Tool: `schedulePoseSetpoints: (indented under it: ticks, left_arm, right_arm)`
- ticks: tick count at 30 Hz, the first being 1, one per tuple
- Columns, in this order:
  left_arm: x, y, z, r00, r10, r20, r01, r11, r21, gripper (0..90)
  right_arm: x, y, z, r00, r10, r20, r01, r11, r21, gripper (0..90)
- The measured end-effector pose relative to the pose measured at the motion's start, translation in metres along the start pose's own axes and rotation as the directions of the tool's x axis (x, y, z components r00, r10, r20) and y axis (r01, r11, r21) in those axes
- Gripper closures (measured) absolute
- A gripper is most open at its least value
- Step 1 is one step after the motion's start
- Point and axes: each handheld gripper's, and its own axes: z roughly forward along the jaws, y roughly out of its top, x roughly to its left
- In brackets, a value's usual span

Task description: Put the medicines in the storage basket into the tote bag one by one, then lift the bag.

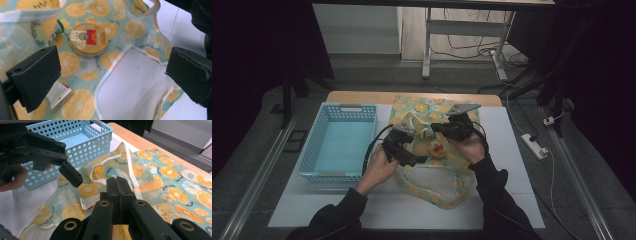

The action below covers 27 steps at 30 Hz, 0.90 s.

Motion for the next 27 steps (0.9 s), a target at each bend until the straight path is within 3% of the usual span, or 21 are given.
schedulePoseSetpoints:
  ticks: [14, 22, 27]
  left_arm:
    - [-0.010, -0.010, 0.011, 0.9987, 0.021, 0.046, -0.023, 0.9992, 0.032, 0.1]
    - [-0.011, -0.013, 0.027, 0.9993, 0.038, 0.007, -0.038, 0.9980, 0.050, 0.3]
    - [-0.010, -0.018, 0.040, 0.9994, 0.033, 0.010, -0.033, 0.9947, 0.097, 0.9]
  right_arm:
    - [-0.001, -0.001, -0.001, 1.0000, 0.000, 0.000, 0.000, 1.000, 0.001, 90.0]
    - [-0.001, -0.001, 0.000, 1.0000, 0.003, 0.002, -0.003, 1.000, 0.007, 90.0]
    - [-0.001, -0.001, 0.000, 1.0000, 0.000, 0.000, 0.000, 1.000, 0.006, 90.0]
